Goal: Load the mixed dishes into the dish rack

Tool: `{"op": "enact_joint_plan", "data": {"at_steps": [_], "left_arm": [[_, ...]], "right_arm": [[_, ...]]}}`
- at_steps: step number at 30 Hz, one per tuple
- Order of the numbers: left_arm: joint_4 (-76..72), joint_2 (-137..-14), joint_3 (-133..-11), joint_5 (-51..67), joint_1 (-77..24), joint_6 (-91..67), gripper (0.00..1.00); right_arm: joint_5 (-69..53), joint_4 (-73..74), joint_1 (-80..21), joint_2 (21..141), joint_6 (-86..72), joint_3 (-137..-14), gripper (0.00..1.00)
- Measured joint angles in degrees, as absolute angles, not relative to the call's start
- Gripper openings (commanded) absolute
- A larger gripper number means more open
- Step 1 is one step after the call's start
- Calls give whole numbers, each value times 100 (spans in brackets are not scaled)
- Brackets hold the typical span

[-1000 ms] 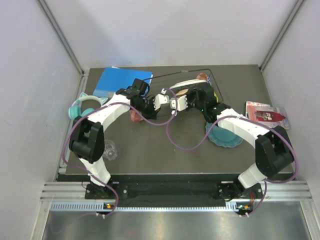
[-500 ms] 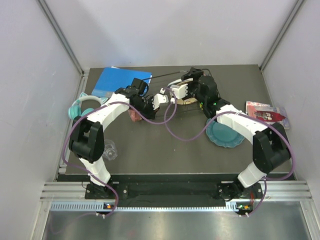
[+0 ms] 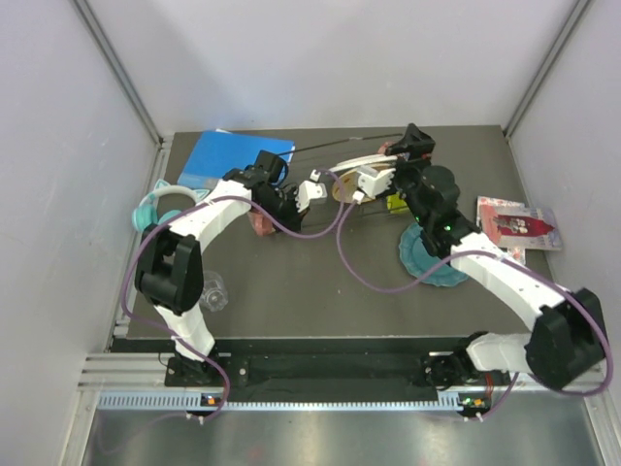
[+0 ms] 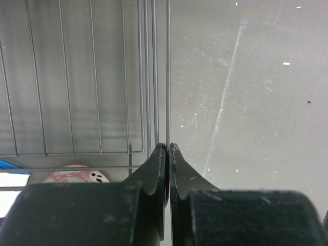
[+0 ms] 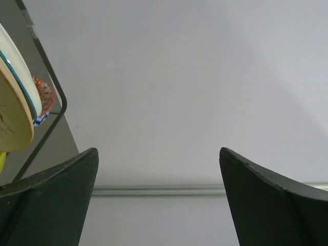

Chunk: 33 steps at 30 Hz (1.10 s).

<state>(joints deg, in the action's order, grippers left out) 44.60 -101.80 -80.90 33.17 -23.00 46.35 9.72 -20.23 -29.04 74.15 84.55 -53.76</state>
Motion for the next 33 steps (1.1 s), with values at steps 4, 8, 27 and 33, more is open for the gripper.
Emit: {"op": "enact_joint_plan", "data": {"at_steps": [4, 8, 27, 33], "left_arm": [[4550, -10230, -8176, 3317, -2290, 4602, 1], [4672, -10294, -8287, 3301, -2287, 4556, 1], [4823, -10368, -8423, 3249, -2281, 4445, 1], [4823, -10368, -8423, 3245, -2279, 4440, 1]], "right_arm": [[1144, -2018, -2895, 6707, 8254, -4851, 100], [1332, -1984, -2818, 6445, 7793, -4563, 100], [2381, -30, -1479, 9105, 2049, -8119, 100], [2324, 1197, -1411, 9848, 976, -8541, 100]]}}
